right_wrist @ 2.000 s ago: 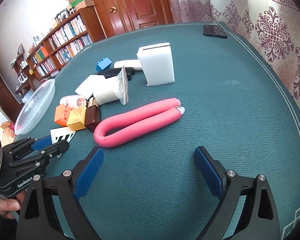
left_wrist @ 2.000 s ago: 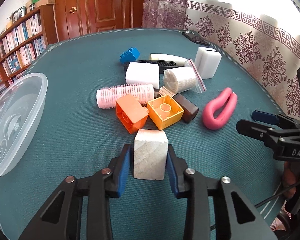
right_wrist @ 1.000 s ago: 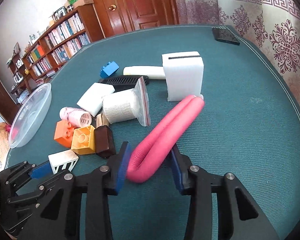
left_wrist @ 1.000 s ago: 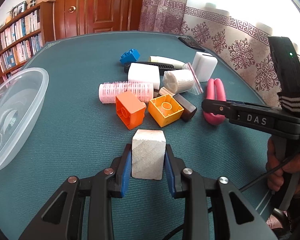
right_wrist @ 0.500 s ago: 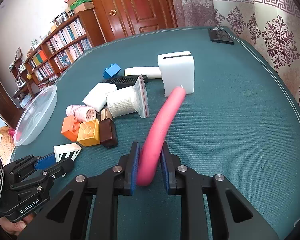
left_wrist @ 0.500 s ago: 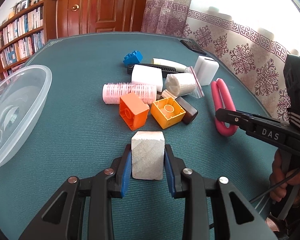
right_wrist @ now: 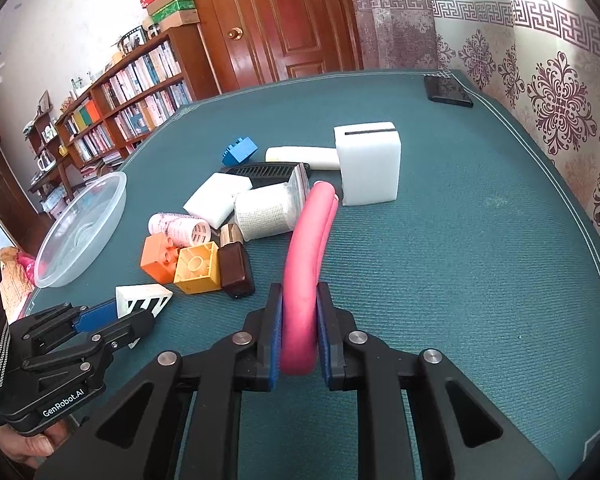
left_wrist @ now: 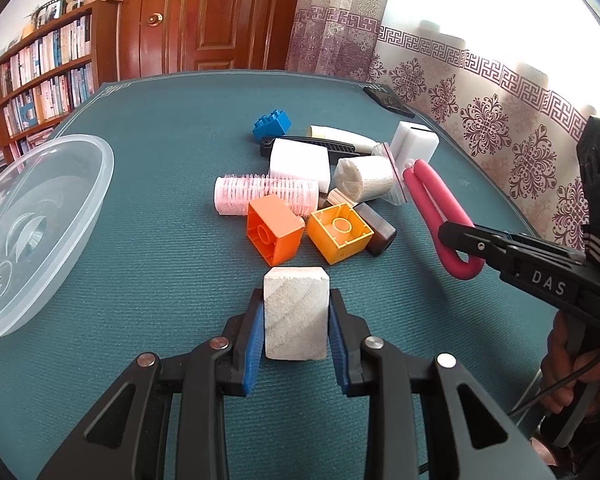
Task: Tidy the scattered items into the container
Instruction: 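Carry the block and pink roller to the clear bowl and release both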
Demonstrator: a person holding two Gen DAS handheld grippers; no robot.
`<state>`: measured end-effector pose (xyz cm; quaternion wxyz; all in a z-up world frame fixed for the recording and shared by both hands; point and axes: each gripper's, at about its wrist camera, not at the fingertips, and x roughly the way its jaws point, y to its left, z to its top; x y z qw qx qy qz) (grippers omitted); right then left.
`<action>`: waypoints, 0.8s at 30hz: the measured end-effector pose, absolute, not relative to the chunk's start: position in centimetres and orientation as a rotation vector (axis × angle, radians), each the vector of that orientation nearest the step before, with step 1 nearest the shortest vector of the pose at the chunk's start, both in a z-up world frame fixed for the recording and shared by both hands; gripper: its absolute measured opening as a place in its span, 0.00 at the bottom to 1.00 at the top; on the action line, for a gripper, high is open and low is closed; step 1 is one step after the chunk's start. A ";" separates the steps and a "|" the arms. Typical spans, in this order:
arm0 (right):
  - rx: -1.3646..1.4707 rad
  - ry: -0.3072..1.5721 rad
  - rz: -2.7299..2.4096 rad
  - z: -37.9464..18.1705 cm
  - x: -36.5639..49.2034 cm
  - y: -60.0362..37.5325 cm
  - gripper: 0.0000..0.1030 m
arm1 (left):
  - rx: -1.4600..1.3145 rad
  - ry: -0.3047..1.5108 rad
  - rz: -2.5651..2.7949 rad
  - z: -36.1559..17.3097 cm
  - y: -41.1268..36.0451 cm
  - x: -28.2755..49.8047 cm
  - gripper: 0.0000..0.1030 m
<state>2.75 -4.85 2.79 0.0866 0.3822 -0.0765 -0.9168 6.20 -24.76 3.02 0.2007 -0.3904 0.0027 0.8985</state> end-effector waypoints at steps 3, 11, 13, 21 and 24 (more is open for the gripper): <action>1.114 -0.235 -2.740 3.2 2.9 -4.8 0.16 | -1.071 0.014 2.518 3.4 -24.8 6.3 0.32; 1.060 -0.243 -2.741 4.3 3.3 -5.1 0.16 | -1.035 -0.007 2.572 4.5 -26.2 6.2 0.32; 1.052 -0.245 -2.733 4.4 3.3 -5.4 0.16 | -1.022 -0.013 2.596 4.9 -26.8 6.2 0.32; 0.999 -0.235 -2.685 5.3 2.7 -7.8 0.16 | -0.993 -0.053 2.647 6.0 -29.0 6.2 0.32; 0.976 -0.231 -2.664 5.8 2.3 -8.9 0.16 | -0.972 -0.068 2.669 6.6 -29.9 6.2 0.32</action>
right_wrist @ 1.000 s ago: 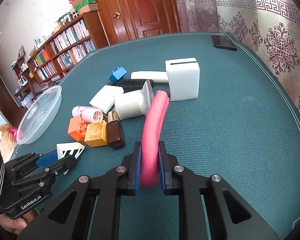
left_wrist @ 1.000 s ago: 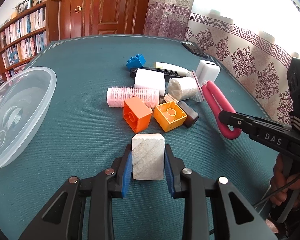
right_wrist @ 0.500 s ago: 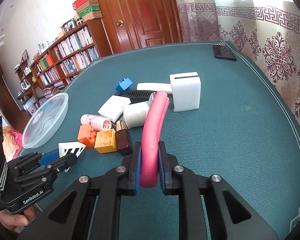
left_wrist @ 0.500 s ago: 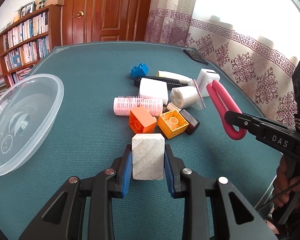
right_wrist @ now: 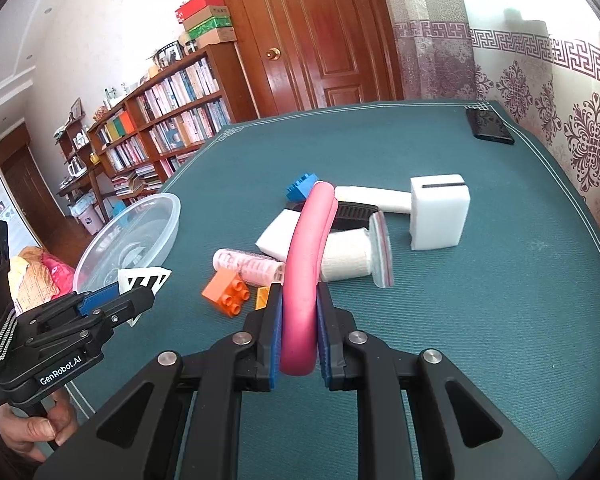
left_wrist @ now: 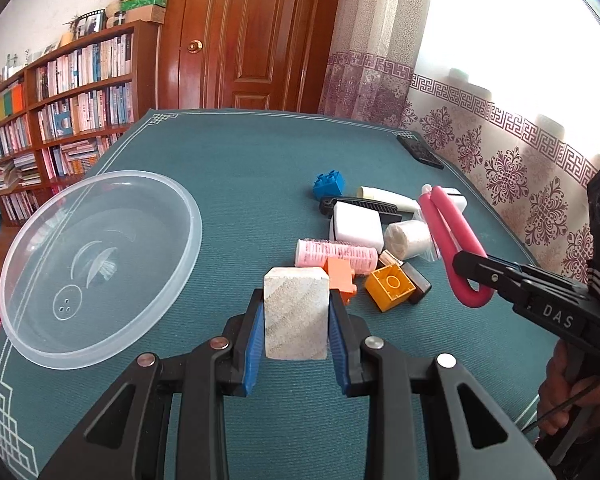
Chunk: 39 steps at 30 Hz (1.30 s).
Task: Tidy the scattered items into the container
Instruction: 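Carry the block and pink roller to the clear bowl and release both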
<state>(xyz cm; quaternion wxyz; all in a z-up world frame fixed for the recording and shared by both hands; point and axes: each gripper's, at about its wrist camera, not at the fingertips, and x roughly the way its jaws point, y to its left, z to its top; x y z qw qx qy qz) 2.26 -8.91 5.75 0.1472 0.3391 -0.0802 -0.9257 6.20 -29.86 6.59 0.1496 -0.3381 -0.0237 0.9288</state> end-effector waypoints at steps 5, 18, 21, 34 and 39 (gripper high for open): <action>0.952 -0.229 -2.603 6.3 1.3 -11.4 0.16 | -0.939 -0.105 2.744 7.6 -32.4 6.0 0.32; 0.887 -0.186 -2.433 7.9 -1.9 -20.9 0.16 | -0.944 -0.203 2.945 7.9 -40.5 4.2 0.32; 0.902 -0.179 -2.398 7.8 -2.9 -23.0 0.16 | -0.961 -0.206 2.974 7.6 -41.9 3.8 0.32; 0.978 -0.113 -2.341 5.7 -6.2 -28.6 0.17 | -1.036 -0.236 3.008 6.0 -44.4 2.5 0.32; 1.015 -0.130 -2.336 5.0 -6.8 -28.6 0.25 | -1.027 -0.267 3.030 6.0 -44.4 2.5 0.80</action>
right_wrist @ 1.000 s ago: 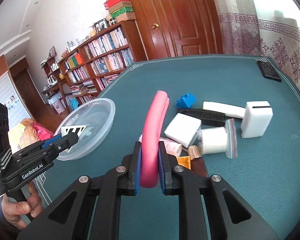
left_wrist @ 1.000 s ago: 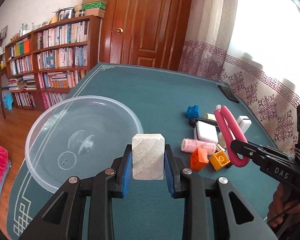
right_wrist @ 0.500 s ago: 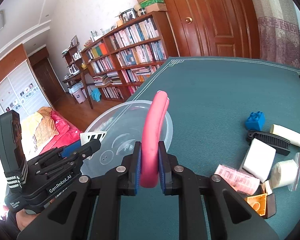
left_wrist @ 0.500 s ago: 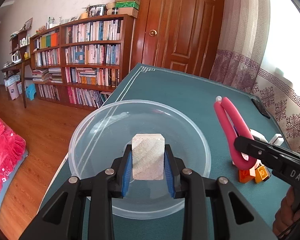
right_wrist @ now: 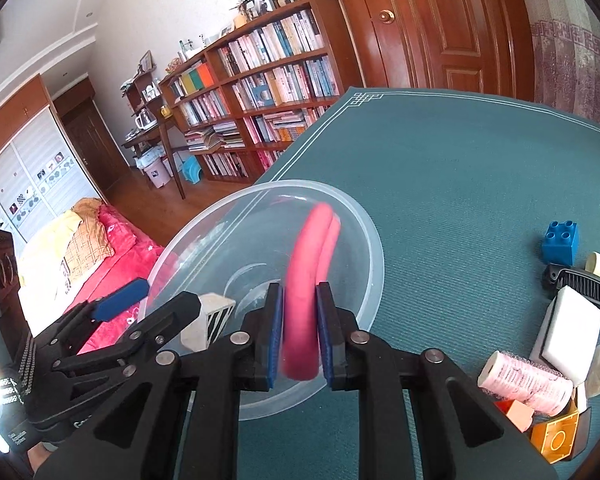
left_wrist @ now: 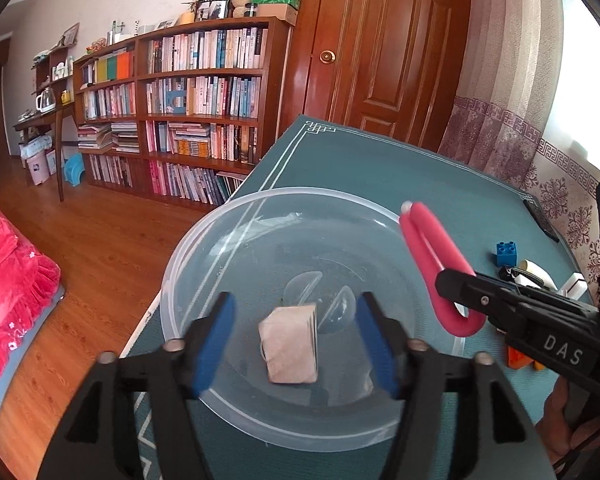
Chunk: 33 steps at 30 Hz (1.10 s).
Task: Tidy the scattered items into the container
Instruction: 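Carry the block and pink roller to the clear bowl and release both, then move the right tool to the brown cosmetic bottle and grasp it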
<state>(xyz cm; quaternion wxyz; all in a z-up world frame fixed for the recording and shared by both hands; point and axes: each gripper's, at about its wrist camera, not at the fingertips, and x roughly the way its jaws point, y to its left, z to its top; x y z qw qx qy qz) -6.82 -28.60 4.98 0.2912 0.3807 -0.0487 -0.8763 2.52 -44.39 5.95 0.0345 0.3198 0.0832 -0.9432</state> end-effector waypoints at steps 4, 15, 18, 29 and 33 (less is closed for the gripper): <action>0.979 -0.174 -2.346 5.0 -6.6 -27.7 0.53 | 0.942 0.246 -2.895 6.3 -44.5 2.8 0.81; 0.981 -0.251 -2.373 4.5 -5.8 -24.4 0.53 | 0.892 0.197 -2.854 6.5 -43.4 3.5 1.00; 0.980 -0.262 -2.395 4.4 -5.3 -23.3 0.53 | 0.863 0.146 -2.853 6.8 -42.3 3.7 1.00; 0.980 -0.355 -2.507 4.0 -2.8 -16.5 0.59 | 0.878 0.113 -2.937 6.9 -37.9 4.0 1.00; 0.977 -0.353 -2.556 3.8 -2.0 -13.9 0.59 | 0.890 0.096 -2.990 7.2 -36.0 4.2 1.00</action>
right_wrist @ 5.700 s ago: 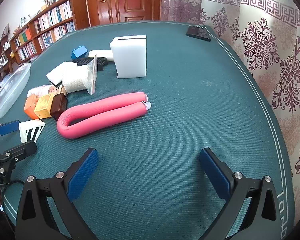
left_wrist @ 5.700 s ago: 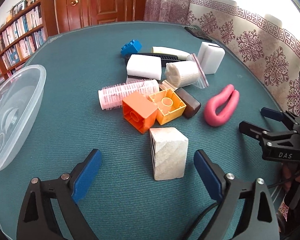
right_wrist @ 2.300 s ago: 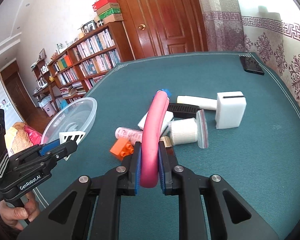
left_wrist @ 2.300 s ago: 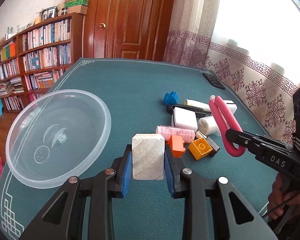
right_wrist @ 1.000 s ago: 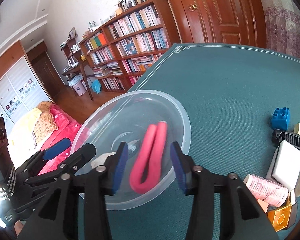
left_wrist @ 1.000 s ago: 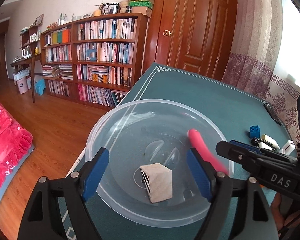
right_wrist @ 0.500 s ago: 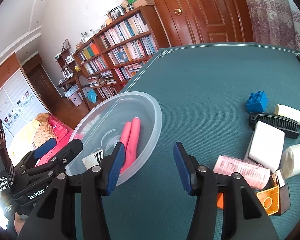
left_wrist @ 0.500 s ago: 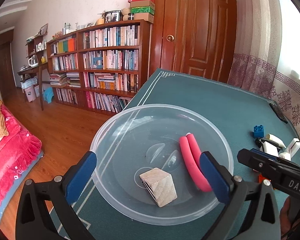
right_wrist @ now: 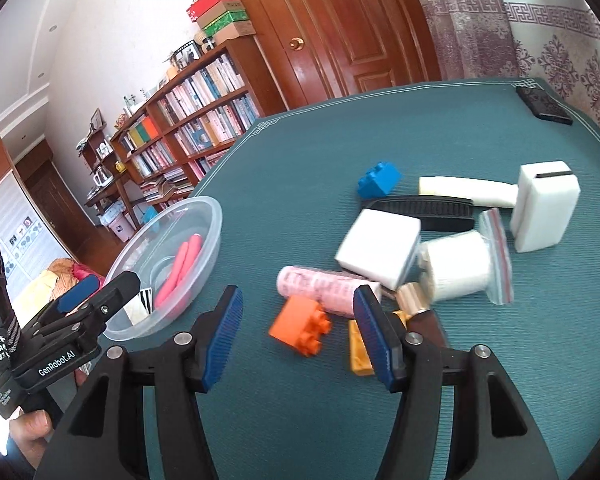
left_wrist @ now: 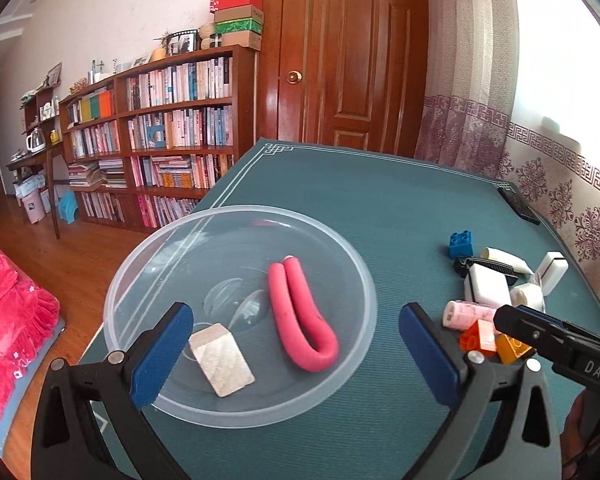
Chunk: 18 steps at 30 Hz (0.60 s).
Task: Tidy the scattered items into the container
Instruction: 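Move the right tool to the brown cosmetic bottle and grasp it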
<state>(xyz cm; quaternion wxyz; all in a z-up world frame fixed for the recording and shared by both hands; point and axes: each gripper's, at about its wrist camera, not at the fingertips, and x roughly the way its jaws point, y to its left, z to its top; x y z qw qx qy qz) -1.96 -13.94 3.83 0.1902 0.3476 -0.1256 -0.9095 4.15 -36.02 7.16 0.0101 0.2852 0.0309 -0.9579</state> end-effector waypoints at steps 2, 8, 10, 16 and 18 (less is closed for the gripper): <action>0.995 -0.329 -2.582 3.6 -1.7 -12.8 0.59 | 0.901 0.085 -3.020 7.2 -35.2 4.4 1.00; 1.041 -0.352 -2.625 2.7 -1.1 -9.8 0.59 | 0.957 0.058 -3.107 6.9 -31.9 4.8 1.00; 1.047 -0.377 -2.637 2.5 -0.9 -8.7 0.59 | 0.972 0.037 -3.132 6.8 -30.8 4.9 1.00; 1.083 -0.344 -2.637 2.1 -0.6 -7.8 0.59 | 1.024 -0.048 -3.182 6.5 -27.9 4.9 1.00; 1.105 -0.297 -2.642 1.9 -0.7 -8.0 0.59 | 1.050 -0.072 -3.184 6.1 -27.2 5.0 1.00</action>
